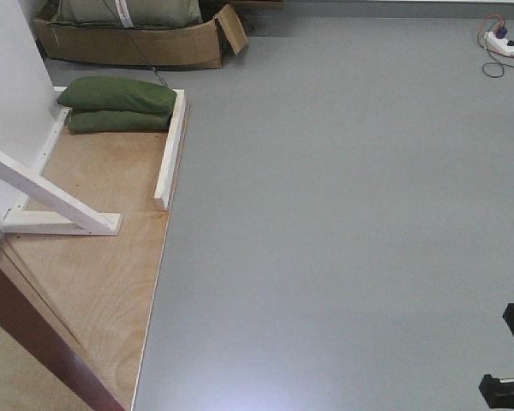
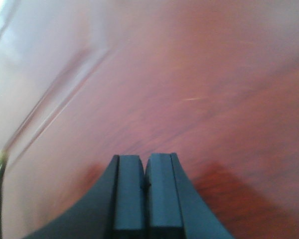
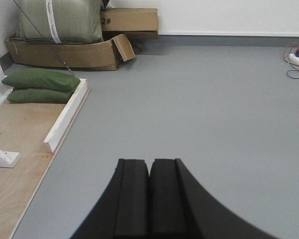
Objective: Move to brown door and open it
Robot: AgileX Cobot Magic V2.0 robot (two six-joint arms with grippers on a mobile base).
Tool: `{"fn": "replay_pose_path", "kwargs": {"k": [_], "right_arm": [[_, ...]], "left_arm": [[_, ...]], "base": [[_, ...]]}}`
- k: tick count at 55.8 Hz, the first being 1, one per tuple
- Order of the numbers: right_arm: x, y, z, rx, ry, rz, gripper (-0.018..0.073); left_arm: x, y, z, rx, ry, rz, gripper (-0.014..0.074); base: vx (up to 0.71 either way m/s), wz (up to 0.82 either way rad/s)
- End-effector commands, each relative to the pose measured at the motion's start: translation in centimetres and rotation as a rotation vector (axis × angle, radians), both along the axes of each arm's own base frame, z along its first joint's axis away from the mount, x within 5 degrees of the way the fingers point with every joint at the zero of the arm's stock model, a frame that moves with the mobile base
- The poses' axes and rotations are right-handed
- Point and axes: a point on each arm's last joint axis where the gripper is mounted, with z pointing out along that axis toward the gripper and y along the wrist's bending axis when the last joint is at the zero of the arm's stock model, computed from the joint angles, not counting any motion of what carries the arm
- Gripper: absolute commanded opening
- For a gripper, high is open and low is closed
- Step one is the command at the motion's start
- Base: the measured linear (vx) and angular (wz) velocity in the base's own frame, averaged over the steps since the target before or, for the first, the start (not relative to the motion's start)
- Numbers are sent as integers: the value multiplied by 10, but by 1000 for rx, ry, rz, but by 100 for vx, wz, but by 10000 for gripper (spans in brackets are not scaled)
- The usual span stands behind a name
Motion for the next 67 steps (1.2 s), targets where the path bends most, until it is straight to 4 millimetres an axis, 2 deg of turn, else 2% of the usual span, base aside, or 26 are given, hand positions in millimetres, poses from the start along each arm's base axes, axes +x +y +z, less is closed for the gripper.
{"fn": "replay_pose_path", "kwargs": {"k": [1, 7, 17, 33, 47, 67], "right_arm": [[2, 0, 6, -10, -82, -1, 0], [2, 0, 6, -10, -82, -1, 0], [2, 0, 5, -11, -78, -1, 0], [2, 0, 6, -11, -78, -1, 0], [2, 0, 6, -11, -78, -1, 0], [2, 0, 6, -11, -78, -1, 0]], "left_arm": [[1, -4, 17, 125, -133, -48, 136], [2, -8, 20, 223, -153, -101, 136], [17, -13, 20, 352, -172, -193, 136], [39, -21, 24, 427, -250, -264, 136], [72, -32, 24, 467, -319, -311, 136], [131, -61, 7, 529, -355, -405, 136]], "base": [[0, 0], [0, 0], [0, 0], [0, 0], [0, 0], [0, 0]]}}
